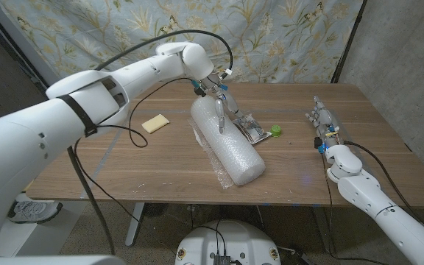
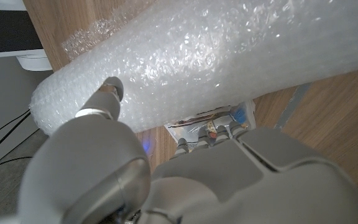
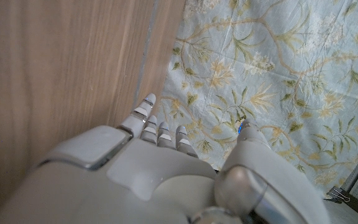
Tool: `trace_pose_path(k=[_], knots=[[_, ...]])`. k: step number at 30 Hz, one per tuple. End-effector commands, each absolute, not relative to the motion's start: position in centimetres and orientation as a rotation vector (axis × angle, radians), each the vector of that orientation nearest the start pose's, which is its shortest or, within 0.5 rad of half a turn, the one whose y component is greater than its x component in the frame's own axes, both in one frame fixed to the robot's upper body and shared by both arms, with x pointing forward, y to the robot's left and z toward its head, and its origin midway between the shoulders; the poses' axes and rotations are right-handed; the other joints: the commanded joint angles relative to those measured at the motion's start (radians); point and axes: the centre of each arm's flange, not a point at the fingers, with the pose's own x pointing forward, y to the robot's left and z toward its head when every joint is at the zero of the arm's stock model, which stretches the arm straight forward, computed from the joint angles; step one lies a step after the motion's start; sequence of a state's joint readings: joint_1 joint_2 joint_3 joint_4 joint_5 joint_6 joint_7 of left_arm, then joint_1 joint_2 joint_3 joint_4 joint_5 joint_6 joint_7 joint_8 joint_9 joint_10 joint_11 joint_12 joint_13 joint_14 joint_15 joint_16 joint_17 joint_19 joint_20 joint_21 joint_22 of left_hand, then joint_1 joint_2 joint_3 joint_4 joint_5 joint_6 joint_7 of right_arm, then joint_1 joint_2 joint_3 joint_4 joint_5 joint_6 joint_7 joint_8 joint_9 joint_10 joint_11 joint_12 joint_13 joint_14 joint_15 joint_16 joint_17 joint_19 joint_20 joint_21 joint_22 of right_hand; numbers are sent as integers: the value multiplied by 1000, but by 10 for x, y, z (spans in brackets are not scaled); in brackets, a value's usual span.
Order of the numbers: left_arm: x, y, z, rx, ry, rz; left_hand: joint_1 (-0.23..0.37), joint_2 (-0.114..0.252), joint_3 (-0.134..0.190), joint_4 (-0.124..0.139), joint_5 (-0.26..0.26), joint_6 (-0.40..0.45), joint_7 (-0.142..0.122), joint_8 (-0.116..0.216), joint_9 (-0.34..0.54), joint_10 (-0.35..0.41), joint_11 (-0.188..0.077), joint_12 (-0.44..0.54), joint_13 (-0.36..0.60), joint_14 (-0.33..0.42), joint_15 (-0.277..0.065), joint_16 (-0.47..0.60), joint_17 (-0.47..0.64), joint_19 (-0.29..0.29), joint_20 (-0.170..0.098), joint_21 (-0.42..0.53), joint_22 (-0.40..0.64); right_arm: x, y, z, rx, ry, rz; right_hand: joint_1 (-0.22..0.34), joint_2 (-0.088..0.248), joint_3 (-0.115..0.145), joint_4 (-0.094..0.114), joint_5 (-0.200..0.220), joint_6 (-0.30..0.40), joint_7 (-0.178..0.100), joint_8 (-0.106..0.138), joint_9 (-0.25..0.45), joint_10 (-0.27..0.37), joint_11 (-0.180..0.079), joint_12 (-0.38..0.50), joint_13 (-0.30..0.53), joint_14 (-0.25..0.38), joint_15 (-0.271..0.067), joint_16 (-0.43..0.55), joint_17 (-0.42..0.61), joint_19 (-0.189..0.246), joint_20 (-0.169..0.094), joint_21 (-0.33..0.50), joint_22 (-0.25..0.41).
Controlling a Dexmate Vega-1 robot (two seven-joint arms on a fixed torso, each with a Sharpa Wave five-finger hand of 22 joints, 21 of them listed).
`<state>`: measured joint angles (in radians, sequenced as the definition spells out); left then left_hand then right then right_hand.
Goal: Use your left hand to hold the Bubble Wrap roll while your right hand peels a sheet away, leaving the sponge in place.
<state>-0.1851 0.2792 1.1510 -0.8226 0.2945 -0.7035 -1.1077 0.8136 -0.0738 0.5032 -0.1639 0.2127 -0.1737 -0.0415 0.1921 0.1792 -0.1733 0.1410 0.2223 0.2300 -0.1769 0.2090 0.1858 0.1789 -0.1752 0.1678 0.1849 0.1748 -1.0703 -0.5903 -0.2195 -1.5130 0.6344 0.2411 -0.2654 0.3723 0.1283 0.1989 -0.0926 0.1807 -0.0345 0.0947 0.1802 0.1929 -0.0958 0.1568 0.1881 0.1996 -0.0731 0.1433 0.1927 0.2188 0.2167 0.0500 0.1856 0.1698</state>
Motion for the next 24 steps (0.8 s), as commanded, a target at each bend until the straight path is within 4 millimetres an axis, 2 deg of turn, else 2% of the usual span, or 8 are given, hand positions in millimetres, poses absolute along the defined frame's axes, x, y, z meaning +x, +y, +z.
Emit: trace_pose_path(k=[1, 14, 24], knots=[[625, 31, 139, 2156, -359, -1276, 13, -3, -7, 1, 1, -446, -12, 1, 2, -356, 1, 5, 5, -252, 8, -2, 6, -97, 7, 0, 2, 605, -365, -66, 99, -543, -128, -9, -2, 1, -6, 2, -5, 2, 5, 6, -6, 6, -1, 3, -8, 2, 3, -1, -6, -1, 1, 4], [629, 27, 136, 2177, -268, -1304, 16, -8, -15, 5, 0, -465, -10, -4, 3, -366, 5, 4, 6, -259, 9, -2, 6, -112, 10, -1, 2, 604, -371, -67, 90, -525, -148, -10, 1, 2, -7, 2, -20, 4, 4, 6, -23, 10, -3, 3, -17, 7, 3, -1, -15, 3, 0, 4], [626, 23, 136, 2193, -254, -1317, 17, -11, -21, 7, 1, -478, -2, -7, 2, -370, 8, 4, 7, -265, 9, -3, 6, -117, 10, 0, 3, 606, -374, -67, 83, -514, -148, -16, 3, 2, -6, 2, -38, 6, 3, 6, -49, 24, -5, 3, -44, 22, -2, 1, -39, 8, -3, 4]])
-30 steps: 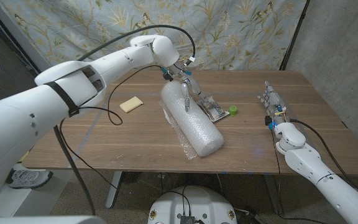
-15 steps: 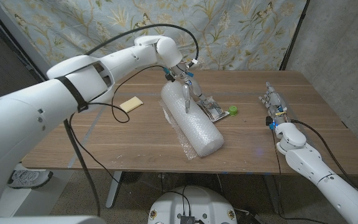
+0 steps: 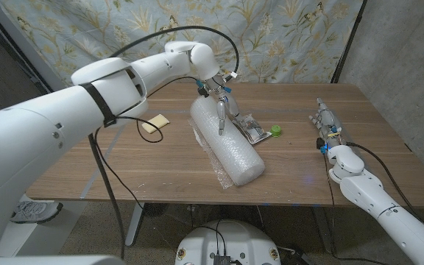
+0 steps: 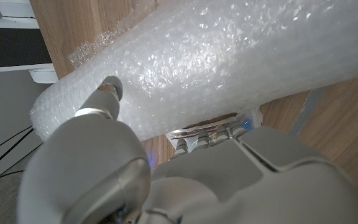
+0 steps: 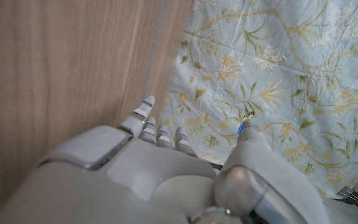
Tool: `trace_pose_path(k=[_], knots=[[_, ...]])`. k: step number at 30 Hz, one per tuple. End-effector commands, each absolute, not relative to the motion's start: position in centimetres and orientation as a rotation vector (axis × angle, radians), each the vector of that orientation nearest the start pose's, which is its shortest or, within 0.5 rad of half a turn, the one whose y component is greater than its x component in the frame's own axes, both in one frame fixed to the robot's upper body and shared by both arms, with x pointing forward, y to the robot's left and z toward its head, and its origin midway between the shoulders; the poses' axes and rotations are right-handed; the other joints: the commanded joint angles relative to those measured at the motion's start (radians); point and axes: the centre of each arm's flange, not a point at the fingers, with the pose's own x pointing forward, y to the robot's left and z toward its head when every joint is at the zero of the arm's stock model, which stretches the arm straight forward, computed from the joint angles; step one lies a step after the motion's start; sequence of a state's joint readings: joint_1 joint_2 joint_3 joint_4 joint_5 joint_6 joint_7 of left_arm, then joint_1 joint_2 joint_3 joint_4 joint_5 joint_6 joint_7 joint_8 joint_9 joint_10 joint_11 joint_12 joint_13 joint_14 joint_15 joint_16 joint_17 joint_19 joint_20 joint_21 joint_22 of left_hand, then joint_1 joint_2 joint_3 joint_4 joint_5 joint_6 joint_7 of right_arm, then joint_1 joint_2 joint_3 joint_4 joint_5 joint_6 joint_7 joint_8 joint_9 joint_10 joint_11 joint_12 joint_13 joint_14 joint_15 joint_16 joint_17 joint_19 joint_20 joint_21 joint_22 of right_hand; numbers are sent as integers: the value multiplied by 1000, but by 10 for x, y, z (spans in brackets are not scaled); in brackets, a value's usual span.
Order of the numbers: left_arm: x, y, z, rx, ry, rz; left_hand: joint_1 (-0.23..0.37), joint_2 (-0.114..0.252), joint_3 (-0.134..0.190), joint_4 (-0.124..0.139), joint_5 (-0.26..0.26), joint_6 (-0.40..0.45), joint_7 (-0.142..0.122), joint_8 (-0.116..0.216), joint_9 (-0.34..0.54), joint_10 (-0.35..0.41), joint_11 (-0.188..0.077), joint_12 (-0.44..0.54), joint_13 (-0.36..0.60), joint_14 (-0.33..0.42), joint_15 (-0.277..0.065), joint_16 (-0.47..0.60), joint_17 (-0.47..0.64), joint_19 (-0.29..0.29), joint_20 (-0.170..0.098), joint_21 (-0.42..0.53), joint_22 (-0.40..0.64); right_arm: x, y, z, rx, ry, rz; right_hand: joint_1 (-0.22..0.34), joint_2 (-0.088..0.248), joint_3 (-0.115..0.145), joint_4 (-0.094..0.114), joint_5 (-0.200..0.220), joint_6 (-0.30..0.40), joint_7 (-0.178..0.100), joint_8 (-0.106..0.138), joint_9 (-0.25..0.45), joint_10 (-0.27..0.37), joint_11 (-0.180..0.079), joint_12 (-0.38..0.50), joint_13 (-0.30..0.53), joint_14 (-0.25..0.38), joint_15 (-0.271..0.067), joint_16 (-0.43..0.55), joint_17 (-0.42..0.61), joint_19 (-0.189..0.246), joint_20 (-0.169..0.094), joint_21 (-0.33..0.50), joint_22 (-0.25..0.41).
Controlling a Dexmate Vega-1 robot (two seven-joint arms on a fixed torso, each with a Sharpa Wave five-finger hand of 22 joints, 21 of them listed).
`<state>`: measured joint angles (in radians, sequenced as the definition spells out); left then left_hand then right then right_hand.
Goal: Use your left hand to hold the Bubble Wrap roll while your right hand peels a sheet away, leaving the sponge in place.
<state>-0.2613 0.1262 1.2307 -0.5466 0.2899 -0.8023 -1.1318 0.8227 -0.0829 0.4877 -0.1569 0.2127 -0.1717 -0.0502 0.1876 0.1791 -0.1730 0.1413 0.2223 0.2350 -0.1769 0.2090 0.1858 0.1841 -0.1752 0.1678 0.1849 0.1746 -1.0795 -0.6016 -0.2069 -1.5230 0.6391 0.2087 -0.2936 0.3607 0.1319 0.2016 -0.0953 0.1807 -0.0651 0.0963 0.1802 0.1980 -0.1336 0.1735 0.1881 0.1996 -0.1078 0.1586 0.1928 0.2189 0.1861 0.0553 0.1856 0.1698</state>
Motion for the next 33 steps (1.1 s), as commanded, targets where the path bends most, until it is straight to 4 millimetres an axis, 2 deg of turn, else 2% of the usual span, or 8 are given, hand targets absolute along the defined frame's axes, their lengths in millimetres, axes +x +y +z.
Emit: trace_pose_path(k=[1, 8, 12, 14, 20, 23, 29, 33], knots=[[625, 22, 137, 2194, -254, -1316, 8, -3, -6, 1, 1, -481, 7, -2, 2, -371, 9, 4, 2, -265, 9, -3, 1, -118, 10, 0, 3, 606, -374, -67, 82, -513, -147, -4, 0, 0, -3, 2, -8, 4, 3, 1, -13, 8, -5, 3, -10, 6, -3, 1, -9, 3, -3, 4], [625, 19, 139, 2212, -221, -1314, 8, -4, -10, 2, 2, -482, 7, -1, 2, -372, 10, 5, 2, -268, 9, -3, 1, -123, 12, 0, 3, 607, -376, -66, 76, -508, -148, -5, 0, 0, -3, 2, -17, 3, 3, 1, -21, 9, -5, 3, -19, 7, -3, 1, -18, 7, -4, 5], [625, 18, 139, 2236, -218, -1309, 9, -4, -14, 5, 3, -478, -16, 2, 2, -377, 12, 4, 3, -273, 10, -3, 2, -132, 15, -1, 3, 605, -378, -64, 69, -508, -153, -7, 1, 0, -3, 2, -30, 2, 1, 2, -34, 16, -6, 3, -31, 14, -5, 1, -30, 15, -6, 5], [625, 18, 139, 2237, -207, -1313, 8, -5, -16, 6, 3, -482, -14, 1, 2, -378, 13, 4, 3, -274, 10, -3, 2, -134, 16, -1, 4, 605, -379, -63, 64, -506, -154, -8, 1, 0, -3, 2, -38, 2, 0, 2, -41, 19, -7, 3, -38, 18, -6, 1, -35, 19, -5, 5], [623, 18, 134, 2251, -190, -1332, -1, -18, -29, 9, 5, -484, 9, 1, 2, -380, 19, 5, 4, -277, 10, -2, 2, -138, 24, 1, 4, 605, -381, -64, 57, -496, -163, -11, 2, 0, -3, 2, -51, 6, 0, 2, -55, 25, -7, 4, -51, 25, -6, 1, -46, 24, -5, 5], [622, 18, 130, 2265, -169, -1345, -17, -34, -48, 17, 10, -484, 36, 0, 2, -382, 40, 6, 4, -278, 11, -1, 3, -141, 38, 2, 4, 604, -381, -66, 56, -489, -166, -11, 3, 0, -3, 2, -56, 8, 0, 2, -60, 26, -7, 4, -56, 27, -7, 2, -50, 26, -6, 5], [622, 18, 124, 2282, -138, -1352, -29, -40, -65, 26, 20, -487, 55, -2, 2, -389, 55, 5, 5, -282, 12, 0, 3, -148, 42, 3, 4, 603, -383, -69, 55, -476, -172, -12, 4, 1, -3, 2, -64, 11, 0, 2, -67, 29, -6, 4, -64, 29, -6, 2, -62, 30, -7, 5], [621, 18, 120, 2292, -132, -1353, -32, -42, -74, 30, 27, -493, 59, -4, 2, -390, 56, 5, 5, -285, 12, 0, 3, -150, 42, 4, 4, 603, -384, -71, 56, -470, -180, -13, 4, 2, -3, 2, -69, 12, 0, 2, -74, 31, -7, 4, -68, 30, -6, 2, -65, 30, -6, 5]])
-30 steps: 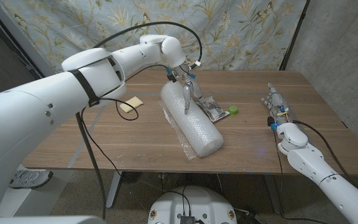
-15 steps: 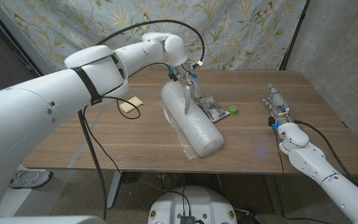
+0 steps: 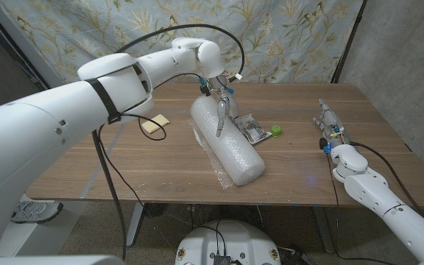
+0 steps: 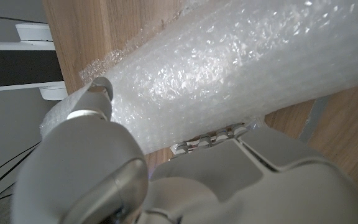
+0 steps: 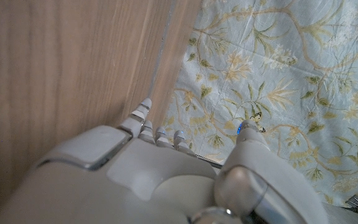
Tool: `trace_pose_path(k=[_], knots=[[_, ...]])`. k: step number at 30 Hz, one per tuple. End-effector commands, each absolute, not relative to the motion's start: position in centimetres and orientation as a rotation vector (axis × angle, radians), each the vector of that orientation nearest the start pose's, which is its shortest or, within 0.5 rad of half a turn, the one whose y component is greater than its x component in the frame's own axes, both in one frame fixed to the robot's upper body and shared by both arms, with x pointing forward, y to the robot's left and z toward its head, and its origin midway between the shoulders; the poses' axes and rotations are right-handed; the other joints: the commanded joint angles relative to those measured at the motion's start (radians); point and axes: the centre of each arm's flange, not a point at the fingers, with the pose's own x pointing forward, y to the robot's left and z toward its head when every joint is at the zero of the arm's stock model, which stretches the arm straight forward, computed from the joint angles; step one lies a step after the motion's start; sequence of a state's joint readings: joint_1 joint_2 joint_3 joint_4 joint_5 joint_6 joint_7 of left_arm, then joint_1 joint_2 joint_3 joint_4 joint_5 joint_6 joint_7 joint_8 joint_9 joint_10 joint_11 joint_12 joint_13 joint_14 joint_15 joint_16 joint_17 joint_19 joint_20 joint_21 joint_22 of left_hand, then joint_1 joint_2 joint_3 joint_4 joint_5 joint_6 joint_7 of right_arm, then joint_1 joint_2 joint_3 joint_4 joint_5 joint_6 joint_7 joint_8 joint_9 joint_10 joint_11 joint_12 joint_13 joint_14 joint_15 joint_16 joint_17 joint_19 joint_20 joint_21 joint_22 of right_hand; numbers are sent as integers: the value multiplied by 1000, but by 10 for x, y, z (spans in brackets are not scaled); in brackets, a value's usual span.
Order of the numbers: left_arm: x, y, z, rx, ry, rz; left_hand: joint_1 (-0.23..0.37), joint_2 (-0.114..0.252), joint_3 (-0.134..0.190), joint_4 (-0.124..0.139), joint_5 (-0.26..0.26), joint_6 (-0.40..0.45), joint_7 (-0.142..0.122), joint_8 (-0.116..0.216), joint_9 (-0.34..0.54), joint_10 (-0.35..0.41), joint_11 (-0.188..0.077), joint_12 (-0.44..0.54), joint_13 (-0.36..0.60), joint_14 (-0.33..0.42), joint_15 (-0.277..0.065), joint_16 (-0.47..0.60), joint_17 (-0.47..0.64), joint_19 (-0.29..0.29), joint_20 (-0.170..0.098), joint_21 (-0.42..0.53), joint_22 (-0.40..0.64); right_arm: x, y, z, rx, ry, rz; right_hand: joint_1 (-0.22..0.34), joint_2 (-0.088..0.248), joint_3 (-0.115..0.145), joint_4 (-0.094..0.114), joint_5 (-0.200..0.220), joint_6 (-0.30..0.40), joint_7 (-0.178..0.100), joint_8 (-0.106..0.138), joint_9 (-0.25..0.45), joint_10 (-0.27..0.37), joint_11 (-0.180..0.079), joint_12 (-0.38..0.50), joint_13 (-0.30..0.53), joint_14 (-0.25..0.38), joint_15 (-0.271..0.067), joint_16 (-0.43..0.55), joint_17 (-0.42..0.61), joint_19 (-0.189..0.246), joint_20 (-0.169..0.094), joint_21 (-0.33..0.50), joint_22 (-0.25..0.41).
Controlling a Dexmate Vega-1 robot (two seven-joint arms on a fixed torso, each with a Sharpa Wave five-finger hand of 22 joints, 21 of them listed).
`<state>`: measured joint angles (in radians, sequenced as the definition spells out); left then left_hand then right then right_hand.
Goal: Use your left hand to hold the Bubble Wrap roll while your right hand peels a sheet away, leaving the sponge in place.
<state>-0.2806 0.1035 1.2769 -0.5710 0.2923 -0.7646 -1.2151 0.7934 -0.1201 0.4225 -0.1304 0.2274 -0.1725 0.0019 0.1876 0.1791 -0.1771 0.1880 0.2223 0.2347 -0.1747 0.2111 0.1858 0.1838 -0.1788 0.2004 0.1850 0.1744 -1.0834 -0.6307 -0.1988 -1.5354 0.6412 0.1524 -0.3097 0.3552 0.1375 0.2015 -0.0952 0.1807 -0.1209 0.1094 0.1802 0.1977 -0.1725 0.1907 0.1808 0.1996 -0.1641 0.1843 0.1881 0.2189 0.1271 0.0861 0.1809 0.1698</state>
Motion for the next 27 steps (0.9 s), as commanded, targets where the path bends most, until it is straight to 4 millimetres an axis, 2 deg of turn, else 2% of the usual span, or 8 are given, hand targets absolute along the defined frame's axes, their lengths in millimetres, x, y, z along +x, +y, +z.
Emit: trace_pose_path(k=[1, 8, 17, 24, 27], knots=[[621, 18, 120, 2296, -129, -1352, -3, -5, -11, 4, 14, -493, 9, -4, 2, -388, 11, 5, 5, -287, 9, 0, 3, -146, 9, 4, 4, 602, -384, -71, 56, -468, -181, -7, -1, 2, -3, 2, -14, -1, 0, 2, -36, 14, 1, 4, -13, 5, -1, 2, -8, 0, -2, 5], [620, 18, 114, 2308, -129, -1352, -3, -5, -21, 8, 24, -500, 12, -6, 2, -392, 14, 5, 5, -289, 10, 1, 3, -149, 9, 5, 4, 600, -385, -77, 61, -457, -193, -9, 0, 3, -3, 2, -25, -1, 1, 2, -47, 15, 1, 4, -20, 7, 0, 2, -16, 1, 0, 5], [619, 20, 107, 2337, -165, -1344, 5, 6, -28, 9, 35, -506, -13, -5, 2, -397, -2, 5, 5, -292, 8, 1, 3, -144, 5, 9, 5, 599, -385, -84, 74, -444, -208, -9, 1, 4, -3, 2, -32, -1, 1, 2, -51, 16, 3, 4, -25, 7, 1, 3, -21, 0, 1, 5], [619, 24, 103, 2359, -177, -1326, 12, 12, -31, 9, 39, -507, -12, -4, 2, -397, -1, 6, 5, -290, 8, 2, 3, -142, 6, 10, 5, 601, -385, -86, 83, -434, -217, -10, 3, 5, -3, 1, -37, -2, 2, 2, -53, 16, 5, 4, -28, 6, 2, 3, -22, 0, 2, 5], [618, 25, 102, 2374, -198, -1307, 16, 15, -32, 8, 41, -508, -23, -4, 2, -397, -10, 7, 5, -288, 8, 3, 3, -139, -2, 11, 5, 602, -385, -87, 85, -430, -218, -10, 3, 6, -4, 1, -39, -3, 2, 2, -53, 16, 6, 4, -27, 6, 3, 3, -22, 1, 3, 5]])
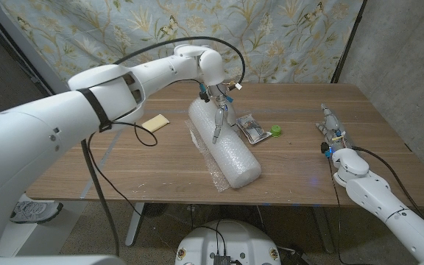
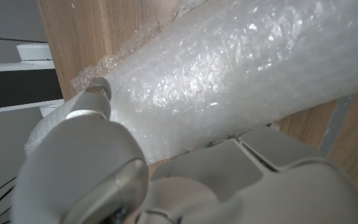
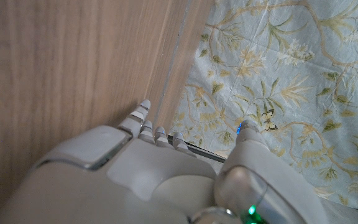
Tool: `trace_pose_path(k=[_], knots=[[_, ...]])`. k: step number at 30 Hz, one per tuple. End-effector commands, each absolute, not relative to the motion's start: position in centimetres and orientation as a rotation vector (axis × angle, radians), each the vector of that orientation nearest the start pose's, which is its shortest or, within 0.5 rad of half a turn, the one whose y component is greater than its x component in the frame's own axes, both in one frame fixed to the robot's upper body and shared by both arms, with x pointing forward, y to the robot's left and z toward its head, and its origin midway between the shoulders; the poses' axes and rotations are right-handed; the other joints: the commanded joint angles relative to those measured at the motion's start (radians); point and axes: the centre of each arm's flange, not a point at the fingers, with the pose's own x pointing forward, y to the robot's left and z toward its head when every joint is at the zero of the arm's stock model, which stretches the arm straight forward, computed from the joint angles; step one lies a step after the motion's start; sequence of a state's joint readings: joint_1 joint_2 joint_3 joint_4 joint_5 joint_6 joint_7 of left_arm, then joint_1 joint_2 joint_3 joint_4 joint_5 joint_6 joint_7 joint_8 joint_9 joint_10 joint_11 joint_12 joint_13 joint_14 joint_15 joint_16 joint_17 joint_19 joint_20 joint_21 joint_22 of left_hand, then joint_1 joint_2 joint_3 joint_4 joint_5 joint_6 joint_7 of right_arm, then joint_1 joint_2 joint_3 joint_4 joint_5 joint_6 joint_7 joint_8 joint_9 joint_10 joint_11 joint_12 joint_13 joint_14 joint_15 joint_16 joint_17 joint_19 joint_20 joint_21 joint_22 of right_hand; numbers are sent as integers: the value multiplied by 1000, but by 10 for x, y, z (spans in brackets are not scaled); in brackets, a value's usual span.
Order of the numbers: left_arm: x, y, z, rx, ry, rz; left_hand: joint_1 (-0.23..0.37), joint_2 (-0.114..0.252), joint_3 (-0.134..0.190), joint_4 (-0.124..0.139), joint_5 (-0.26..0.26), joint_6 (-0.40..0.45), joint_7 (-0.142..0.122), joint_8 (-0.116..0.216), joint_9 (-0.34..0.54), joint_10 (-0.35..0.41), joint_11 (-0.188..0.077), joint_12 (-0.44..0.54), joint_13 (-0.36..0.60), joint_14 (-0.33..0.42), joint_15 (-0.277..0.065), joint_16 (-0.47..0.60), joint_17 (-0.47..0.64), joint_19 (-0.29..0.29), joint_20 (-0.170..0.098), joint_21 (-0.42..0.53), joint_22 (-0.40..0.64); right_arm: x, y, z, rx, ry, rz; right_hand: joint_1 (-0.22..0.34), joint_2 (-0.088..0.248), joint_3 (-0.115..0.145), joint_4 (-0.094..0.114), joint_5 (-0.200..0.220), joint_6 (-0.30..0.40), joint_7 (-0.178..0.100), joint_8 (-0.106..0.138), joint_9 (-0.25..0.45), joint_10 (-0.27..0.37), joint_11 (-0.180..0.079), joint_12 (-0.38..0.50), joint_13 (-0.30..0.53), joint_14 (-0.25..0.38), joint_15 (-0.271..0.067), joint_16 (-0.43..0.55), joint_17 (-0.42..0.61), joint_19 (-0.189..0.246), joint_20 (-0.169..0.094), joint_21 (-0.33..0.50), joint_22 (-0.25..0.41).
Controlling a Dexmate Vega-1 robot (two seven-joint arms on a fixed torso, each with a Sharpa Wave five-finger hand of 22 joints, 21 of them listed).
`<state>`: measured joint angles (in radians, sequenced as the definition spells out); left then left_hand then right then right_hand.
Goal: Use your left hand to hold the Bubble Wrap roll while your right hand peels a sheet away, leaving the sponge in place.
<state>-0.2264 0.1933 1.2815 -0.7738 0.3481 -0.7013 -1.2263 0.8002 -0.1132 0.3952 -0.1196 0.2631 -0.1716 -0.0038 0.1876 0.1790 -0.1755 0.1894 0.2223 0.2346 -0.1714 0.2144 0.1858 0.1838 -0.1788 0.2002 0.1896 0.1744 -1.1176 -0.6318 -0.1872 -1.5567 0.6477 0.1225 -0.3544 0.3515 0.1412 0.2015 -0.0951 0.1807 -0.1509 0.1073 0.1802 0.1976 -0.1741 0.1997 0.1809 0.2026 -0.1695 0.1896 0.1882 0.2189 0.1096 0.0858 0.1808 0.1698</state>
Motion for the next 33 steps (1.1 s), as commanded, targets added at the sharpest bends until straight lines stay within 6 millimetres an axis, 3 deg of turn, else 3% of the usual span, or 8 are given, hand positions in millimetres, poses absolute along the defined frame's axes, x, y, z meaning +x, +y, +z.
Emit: trace_pose_path(k=[1, 9, 15, 25, 30, 31, 32, 33], knots=[[618, 26, 102, -3118, 265, 1715, 10, 10, -5, -3, 6, -509, -22, -4, 2, -397, -13, 8, 5, -290, 5, 4, 3, -138, -1, 7, 5, 602, -385, -88, 87, -430, -219, -6, -1, 6, -4, 1, -10, -2, 2, 3, -52, 6, 6, 1, -22, 0, 3, 3, -5, 1, 3, 5], [613, 34, 95, -3155, 403, 1640, 38, 30, -5, -12, 13, -458, -47, 17, 3, -365, -35, 26, 9, -254, 1, 15, 5, -89, -22, 23, 6, 603, -386, -91, 95, -421, -225, -5, 0, 7, -5, 1, -14, -3, 4, 3, -52, 6, 9, 1, -23, -1, 5, 3, -6, 0, 5, 5], [612, 42, 89, -3181, 435, 1617, 73, 45, -4, -26, 9, -400, -50, 30, 3, -317, -48, 52, 17, -173, -2, 34, 10, 0, -32, 46, 6, 603, -388, -94, 99, -413, -234, -5, 1, 8, -5, 1, -15, -4, 5, 3, -52, 6, 10, 1, -23, -1, 7, 3, -6, 0, 6, 5], [609, 50, 78, -3204, 480, 1623, 114, 70, 5, -33, -2, -345, -46, 36, 5, -261, -59, 91, 37, -80, -20, 62, 25, 56, -45, 57, 12, 603, -389, -101, 104, -395, -240, -5, 2, 10, -6, 0, -18, -4, 7, 3, -53, 6, 12, 1, -22, -2, 9, 3, -5, -1, 8, 5], [609, 50, 78, -3223, 459, 1614, 135, 77, 0, -36, -22, -287, -41, 39, 5, -157, -84, 160, 67, 6, -48, 95, 45, 143, -65, 80, 16, 603, -390, -103, 105, -388, -244, -6, 3, 11, -6, 0, -19, -4, 7, 3, -53, 6, 13, 1, -21, -2, 10, 3, -5, -1, 9, 5], [609, 50, 78, -3226, 471, 1601, 161, 70, -3, -44, -31, -250, -34, 41, 5, -96, -98, 200, 83, 57, -62, 110, 51, 205, -84, 97, 16, 603, -390, -103, 106, -387, -245, -6, 3, 11, -6, 0, -19, -4, 8, 3, -54, 6, 13, 1, -21, -3, 11, 3, -5, -1, 9, 5], [609, 50, 78, -3231, 488, 1584, 172, 73, -2, -45, -33, -223, -25, 46, 4, -83, -105, 212, 88, 82, -65, 118, 53, 224, -86, 101, 15, 603, -390, -104, 107, -386, -247, -6, 3, 11, -6, 0, -19, -4, 8, 3, -54, 6, 13, 1, -21, -3, 11, 3, -5, -1, 9, 5], [608, 50, 78, -3237, 507, 1575, 194, 69, -6, -45, -38, -166, -13, 51, 4, -12, -127, 255, 102, 137, -85, 135, 59, 270, -98, 110, 15, 603, -390, -104, 106, -385, -247, -5, 3, 12, -6, 0, -19, -4, 8, 3, -54, 6, 13, 1, -21, -3, 11, 3, -4, -1, 10, 5]])
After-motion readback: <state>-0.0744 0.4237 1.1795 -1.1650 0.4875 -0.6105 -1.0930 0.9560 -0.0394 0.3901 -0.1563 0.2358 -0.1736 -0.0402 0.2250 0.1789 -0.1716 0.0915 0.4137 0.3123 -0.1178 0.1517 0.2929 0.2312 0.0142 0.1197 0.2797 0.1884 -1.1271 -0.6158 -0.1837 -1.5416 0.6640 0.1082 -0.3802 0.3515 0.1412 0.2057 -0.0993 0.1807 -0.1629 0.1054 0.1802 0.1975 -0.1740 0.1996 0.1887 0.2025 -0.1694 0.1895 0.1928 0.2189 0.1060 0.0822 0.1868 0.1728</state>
